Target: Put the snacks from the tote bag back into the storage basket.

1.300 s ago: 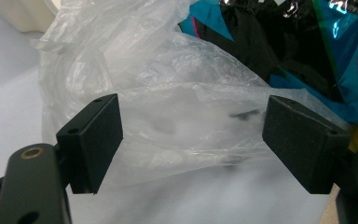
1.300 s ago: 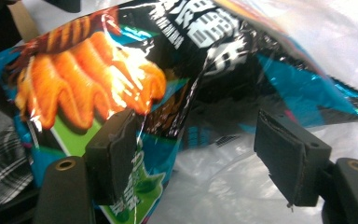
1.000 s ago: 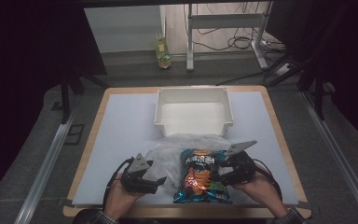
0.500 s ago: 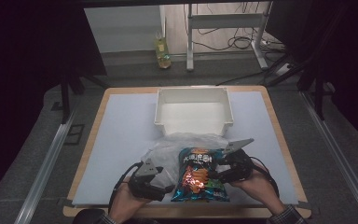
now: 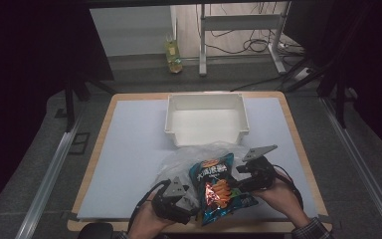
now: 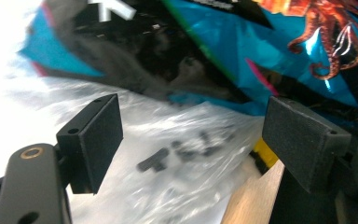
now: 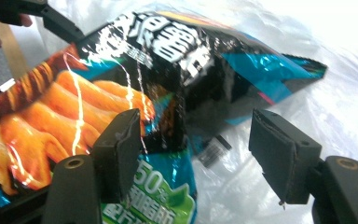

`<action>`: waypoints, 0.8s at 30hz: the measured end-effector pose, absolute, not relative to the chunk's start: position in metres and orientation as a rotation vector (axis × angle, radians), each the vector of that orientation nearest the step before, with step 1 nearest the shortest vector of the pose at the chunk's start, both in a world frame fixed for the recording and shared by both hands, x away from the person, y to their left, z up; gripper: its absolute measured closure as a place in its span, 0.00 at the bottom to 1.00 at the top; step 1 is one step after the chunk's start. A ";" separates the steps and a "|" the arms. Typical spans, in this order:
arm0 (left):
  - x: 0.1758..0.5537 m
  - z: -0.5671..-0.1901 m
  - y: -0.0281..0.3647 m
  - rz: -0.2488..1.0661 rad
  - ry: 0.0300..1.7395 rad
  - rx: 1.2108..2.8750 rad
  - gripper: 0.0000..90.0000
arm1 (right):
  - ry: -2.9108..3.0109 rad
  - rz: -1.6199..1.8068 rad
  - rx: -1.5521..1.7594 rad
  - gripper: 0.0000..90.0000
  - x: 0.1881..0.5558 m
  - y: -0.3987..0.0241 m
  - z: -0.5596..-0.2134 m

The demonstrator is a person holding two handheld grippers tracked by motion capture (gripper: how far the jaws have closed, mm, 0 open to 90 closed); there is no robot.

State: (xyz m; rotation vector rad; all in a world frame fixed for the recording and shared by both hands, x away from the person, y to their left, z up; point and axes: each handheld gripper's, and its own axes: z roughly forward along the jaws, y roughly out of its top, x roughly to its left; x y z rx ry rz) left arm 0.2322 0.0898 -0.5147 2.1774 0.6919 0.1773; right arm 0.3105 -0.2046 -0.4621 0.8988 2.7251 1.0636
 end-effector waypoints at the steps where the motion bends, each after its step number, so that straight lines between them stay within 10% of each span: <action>1: 0.232 -0.514 0.093 0.188 0.701 2.174 0.22 | 2.731 1.067 0.902 0.35 0.311 -0.202 -0.462; 10: 0.240 -0.522 0.106 0.213 0.750 2.246 0.22 | 2.828 1.080 1.003 0.24 0.324 -0.185 -0.472; 24: 0.248 -0.527 0.114 0.195 0.811 2.235 0.22 | 2.974 1.168 1.051 0.93 0.328 -0.192 -0.473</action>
